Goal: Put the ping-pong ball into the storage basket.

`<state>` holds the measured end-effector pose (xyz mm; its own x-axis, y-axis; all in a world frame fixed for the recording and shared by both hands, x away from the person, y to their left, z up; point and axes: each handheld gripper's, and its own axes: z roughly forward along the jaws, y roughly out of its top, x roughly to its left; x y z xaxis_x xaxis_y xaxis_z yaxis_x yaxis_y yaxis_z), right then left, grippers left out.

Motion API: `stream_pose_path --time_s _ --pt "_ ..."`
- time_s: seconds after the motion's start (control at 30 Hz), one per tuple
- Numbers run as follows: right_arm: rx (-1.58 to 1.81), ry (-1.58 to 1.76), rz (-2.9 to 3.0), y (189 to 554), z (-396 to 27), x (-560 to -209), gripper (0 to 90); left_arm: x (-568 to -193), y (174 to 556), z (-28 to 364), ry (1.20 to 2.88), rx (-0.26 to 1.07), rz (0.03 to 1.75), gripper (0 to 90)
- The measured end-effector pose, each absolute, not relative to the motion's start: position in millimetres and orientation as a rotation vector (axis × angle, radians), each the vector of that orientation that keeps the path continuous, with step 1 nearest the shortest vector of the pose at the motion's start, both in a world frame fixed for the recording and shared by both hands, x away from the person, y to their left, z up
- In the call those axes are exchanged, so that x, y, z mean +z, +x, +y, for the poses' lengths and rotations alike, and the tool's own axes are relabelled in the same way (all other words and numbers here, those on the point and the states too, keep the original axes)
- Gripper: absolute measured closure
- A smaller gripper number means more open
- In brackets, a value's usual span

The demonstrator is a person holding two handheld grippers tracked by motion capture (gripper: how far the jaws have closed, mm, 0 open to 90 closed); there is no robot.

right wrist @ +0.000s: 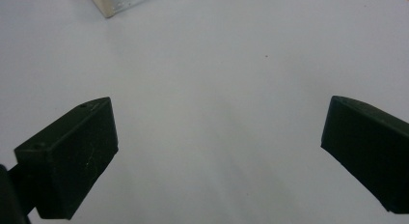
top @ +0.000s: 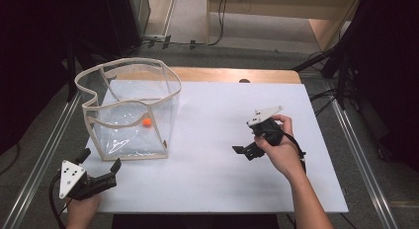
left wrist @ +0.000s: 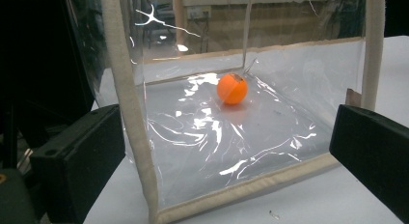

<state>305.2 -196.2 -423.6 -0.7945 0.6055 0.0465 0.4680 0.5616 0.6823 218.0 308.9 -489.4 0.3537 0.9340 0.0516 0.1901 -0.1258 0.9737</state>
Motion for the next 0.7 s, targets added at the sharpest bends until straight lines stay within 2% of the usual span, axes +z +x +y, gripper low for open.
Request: stream_pose_path --time_s 0.7 --pt "1.119 0.969 2.531 283 -228 -445 0.0 -489 218 309 1.578 0.901 1.04 0.0"
